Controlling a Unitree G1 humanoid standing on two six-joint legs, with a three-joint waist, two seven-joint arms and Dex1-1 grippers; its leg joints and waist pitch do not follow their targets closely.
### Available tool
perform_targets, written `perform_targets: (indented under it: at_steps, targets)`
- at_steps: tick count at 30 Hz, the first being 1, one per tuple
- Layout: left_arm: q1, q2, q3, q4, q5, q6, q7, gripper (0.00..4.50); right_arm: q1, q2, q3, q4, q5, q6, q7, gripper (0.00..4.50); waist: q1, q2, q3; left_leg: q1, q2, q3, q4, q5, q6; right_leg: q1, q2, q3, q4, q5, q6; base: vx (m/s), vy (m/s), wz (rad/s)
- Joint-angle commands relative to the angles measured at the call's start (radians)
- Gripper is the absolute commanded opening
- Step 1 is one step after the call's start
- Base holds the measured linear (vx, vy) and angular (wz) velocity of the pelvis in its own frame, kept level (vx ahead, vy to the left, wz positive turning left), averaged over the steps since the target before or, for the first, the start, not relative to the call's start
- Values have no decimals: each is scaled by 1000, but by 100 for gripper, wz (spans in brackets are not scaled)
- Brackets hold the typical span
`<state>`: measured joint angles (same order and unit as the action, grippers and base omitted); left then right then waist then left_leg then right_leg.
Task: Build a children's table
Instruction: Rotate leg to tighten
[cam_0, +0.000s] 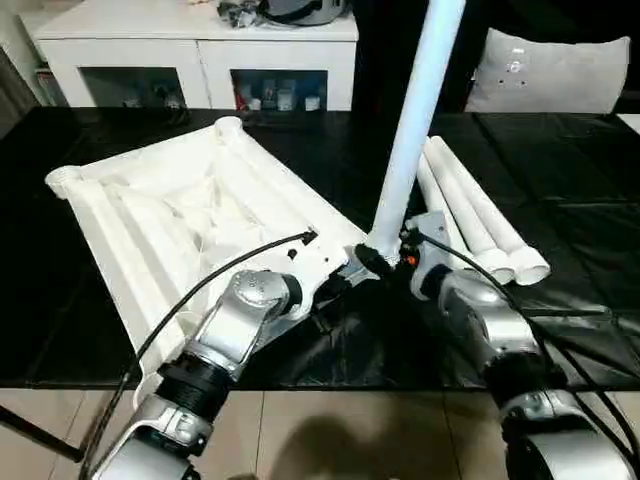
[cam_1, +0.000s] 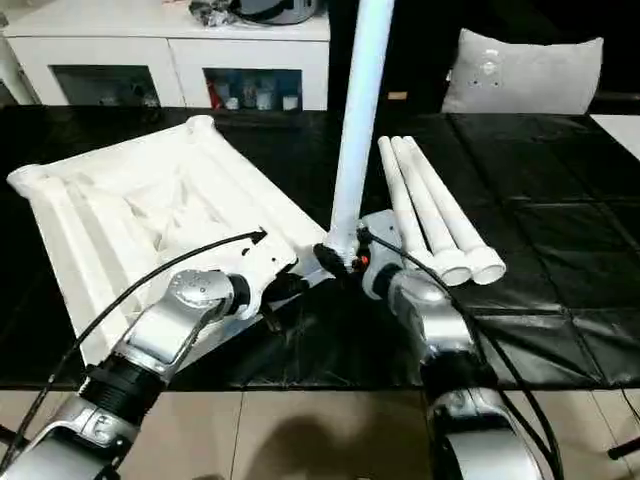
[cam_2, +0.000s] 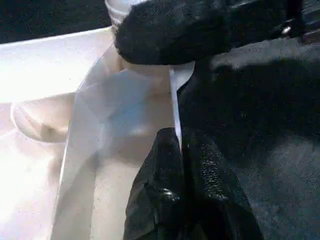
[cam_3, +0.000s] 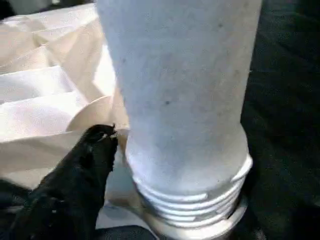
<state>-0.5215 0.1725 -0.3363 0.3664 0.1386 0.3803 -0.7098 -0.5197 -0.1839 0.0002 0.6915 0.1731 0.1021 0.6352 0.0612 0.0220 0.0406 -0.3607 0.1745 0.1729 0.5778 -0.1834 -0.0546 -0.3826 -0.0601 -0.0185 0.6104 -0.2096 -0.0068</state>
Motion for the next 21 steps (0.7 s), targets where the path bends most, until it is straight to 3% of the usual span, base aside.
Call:
perform_targets:
  at_steps: [1, 4, 8, 15, 17, 21]
  targets:
    - [-7, 45, -24, 35, 48, -31, -26, 0, 30, -22, 23, -35, 16, -14, 86, 429, 8, -5, -51, 2, 48, -17, -70, -242, 40, 32, -73, 34, -86, -188, -194, 0, 0, 0]
    - [-6, 78, -43, 37, 49, -60, -81, 0, 50, -68, 21, -90, 36, -27, 166, 446, 8, -5, -58, -5, 47, -15, -59, -150, 73, 39, -70, 29, -68, -17, -231, 0, 0, 0]
    - [-4, 145, -92, 48, 48, -131, -194, 0, 62, -166, 42, -159, 50, -2, 324, 446, 10, -4, -60, -9, 46, -15, -52, -105, 104, 44, -69, 26, -59, 76, -255, 0, 0, 0]
    - [4, 235, -154, 34, 27, -273, -383, 0, 55, -247, 110, -187, 15, -14, 474, 446, 14, -5, -53, -4, 52, -11, -57, -171, 83, 38, -71, 25, -69, -52, -262, 0, 0, 0]
    - [4, 251, -162, 28, 18, -291, -425, 0, 52, -254, 127, -190, 14, -13, 515, 446, 21, -3, -53, 0, 55, -11, -57, -173, 78, 35, -71, 25, -67, -57, -264, 0, 0, 0]
    - [-8, 283, -189, 23, 17, -339, -508, 0, 39, -258, 163, -183, 4, -15, 570, 446, 37, -9, -55, 1, 56, -8, -56, -147, 78, 34, -72, 26, -59, -22, -267, 0, 0, 0]
